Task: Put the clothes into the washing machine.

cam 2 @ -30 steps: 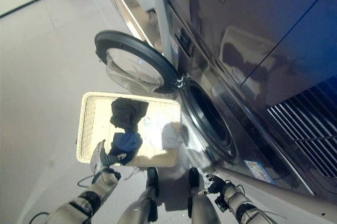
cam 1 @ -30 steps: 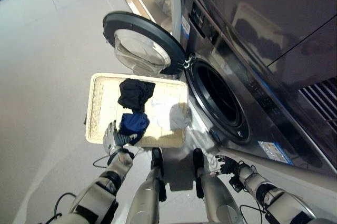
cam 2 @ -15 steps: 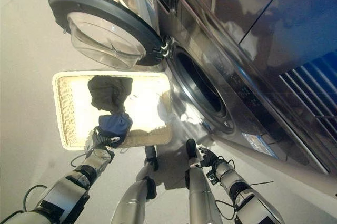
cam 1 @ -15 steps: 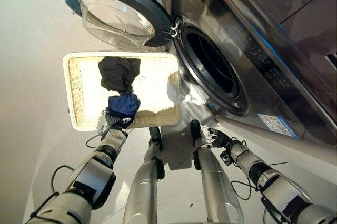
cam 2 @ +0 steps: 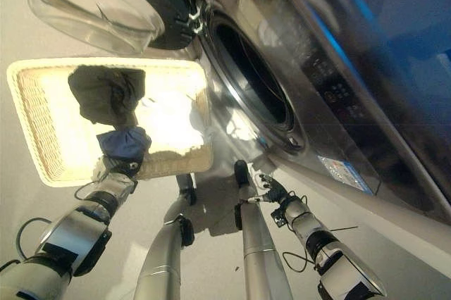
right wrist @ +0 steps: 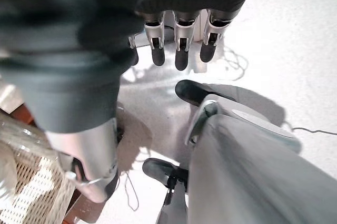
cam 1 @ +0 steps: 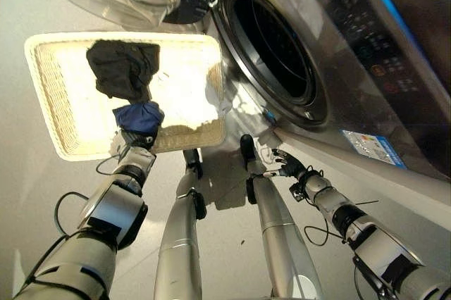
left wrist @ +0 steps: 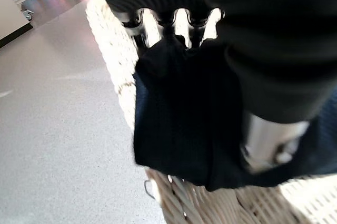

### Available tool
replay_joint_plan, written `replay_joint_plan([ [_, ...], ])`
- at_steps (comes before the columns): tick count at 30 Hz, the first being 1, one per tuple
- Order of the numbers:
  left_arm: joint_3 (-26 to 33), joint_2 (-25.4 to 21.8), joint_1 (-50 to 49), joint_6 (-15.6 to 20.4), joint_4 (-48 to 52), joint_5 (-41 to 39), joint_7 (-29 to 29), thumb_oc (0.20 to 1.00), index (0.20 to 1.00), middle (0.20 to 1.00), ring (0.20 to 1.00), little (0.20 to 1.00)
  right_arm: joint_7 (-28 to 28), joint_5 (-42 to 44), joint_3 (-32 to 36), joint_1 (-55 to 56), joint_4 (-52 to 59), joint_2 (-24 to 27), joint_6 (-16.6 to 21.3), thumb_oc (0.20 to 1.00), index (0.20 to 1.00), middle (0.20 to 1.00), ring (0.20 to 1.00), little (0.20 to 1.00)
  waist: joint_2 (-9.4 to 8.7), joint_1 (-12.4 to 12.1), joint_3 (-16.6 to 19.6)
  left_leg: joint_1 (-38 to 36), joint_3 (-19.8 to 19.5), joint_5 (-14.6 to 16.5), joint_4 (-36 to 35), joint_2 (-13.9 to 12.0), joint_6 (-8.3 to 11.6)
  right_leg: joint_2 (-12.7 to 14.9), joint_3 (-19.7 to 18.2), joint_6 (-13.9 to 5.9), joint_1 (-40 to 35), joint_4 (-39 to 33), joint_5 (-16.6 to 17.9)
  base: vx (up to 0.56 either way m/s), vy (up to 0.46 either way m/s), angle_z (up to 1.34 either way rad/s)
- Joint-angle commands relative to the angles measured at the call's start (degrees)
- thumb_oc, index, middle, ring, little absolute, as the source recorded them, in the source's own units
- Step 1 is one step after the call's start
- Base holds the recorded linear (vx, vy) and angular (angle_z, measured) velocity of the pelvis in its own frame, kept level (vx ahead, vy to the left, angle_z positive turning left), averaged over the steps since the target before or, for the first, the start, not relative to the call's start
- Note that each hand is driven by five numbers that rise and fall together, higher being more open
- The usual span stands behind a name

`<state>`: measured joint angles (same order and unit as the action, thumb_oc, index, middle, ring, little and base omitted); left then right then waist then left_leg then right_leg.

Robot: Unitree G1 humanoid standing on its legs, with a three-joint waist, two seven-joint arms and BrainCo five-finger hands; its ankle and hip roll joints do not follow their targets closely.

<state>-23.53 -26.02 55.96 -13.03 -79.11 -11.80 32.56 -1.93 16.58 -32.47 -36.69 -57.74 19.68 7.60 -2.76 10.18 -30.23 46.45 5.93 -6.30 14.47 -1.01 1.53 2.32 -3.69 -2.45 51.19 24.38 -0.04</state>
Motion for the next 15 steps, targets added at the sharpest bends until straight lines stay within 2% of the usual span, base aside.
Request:
replay_joint_plan([
  [1, 0.76, -0.36, 0.57, 1.48, -2.81, -3.47, -1.52, 0.2, 0.2, 0.2, 0.2, 0.2, 0.65, 2.97, -1.91, 1.75, 3.99, 0.44, 2.26, 1.0, 1.0, 1.0, 1.0, 1.0, -3.88, 0.23, 0.43, 2.13, -1.02, 9.58, 12.85, 3.86, 0.45, -0.73, 2.84, -0.51, -0.43, -10.28, 9.16, -0.03, -0.052, -0.03],
  [6, 0.91, -1.34, 2.24, 7.83, -2.04, -6.49, 0.59, 0.2, 0.2, 0.2, 0.2, 0.2, 0.68, 4.53, -2.56, 1.86, 6.11, 0.86, 2.92, 1.0, 1.0, 1.0, 1.0, 1.0, -4.58, 0.24, 0.43, 4.58, -2.44, 10.03, 14.0, 3.98, 0.57, -1.14, 2.93, -0.34, 1.53, -9.38, 8.8, -0.02, -0.051, 0.03],
  [7, 1.01, -1.63, 2.7, 10.38, -1.47, -7.66, 1.54, 0.2, 0.2, 0.2, 0.2, 0.2, 0.8, 4.49, -2.83, 1.95, 6.59, 0.85, 3.36, 1.0, 1.0, 1.0, 1.0, 1.0, -4.7, 0.14, 0.43, 4.87, -2.73, 10.0, 13.88, 3.98, 0.56, -1.28, 2.93, -0.28, 1.76, -9.31, 8.67, -0.02, -0.053, 0.06],
  [8, 1.06, -1.71, 2.73, 10.6, -1.17, -7.9, 1.65, 0.2, 0.2, 0.2, 0.2, 0.2, 0.89, 4.5, -2.92, 2.03, 6.73, 0.87, 3.5, 1.0, 1.0, 1.0, 1.0, 1.0, -4.71, 0.11, 0.43, 4.93, -2.8, 9.97, 13.85, 3.97, 0.58, -1.3, 2.94, -0.27, 1.8, -9.28, 8.64, -0.03, -0.092, 0.06],
  [9, 1.38, -1.9, 2.78, 13.02, 0.72, -9.94, 3.14, 0.2, 0.2, 0.2, 0.2, 0.2, 1.68, 4.75, -3.3, 2.45, 7.77, 0.95, 4.06, 1.0, 1.0, 1.0, 1.0, 1.0, -4.74, -0.07, 0.43, 4.95, -3.26, 9.9, 13.58, 4.07, 0.64, -1.5, 2.91, -0.22, 1.83, -9.14, 8.44, -0.01, -0.068, 0.05],
  [12, 1.73, -1.86, 2.58, 14.69, 2.08, -10.53, 4.49, 0.2, 0.2, 0.2, 0.2, 0.2, 2.24, 5.02, -3.42, 2.84, 8.55, 0.87, 4.35, 1.0, 1.0, 1.0, 1.0, 1.0, -4.71, -0.18, 0.43, 4.74, -3.54, 9.86, 13.39, 4.18, 0.65, -1.62, 2.85, -0.17, 1.63, -9.13, 8.34, -0.01, -0.052, 0.04],
  [15, 3.0, -1.88, 0.01, 19.98, 7.87, -9.14, 8.28, 0.2, 0.2, 0.2, 0.2, 0.2, 3.93, 5.74, -3.11, 4.45, 12.36, 0.7, 6.39, 1.0, 1.0, 1.0, 1.0, 1.0, -4.32, -0.94, 0.43, 1.98, -4.12, 9.07, 11.27, 4.5, 0.82, -1.96, 2.92, -0.16, -0.72, -9.66, 8.11, -0.01, -0.088, 0.05],
])
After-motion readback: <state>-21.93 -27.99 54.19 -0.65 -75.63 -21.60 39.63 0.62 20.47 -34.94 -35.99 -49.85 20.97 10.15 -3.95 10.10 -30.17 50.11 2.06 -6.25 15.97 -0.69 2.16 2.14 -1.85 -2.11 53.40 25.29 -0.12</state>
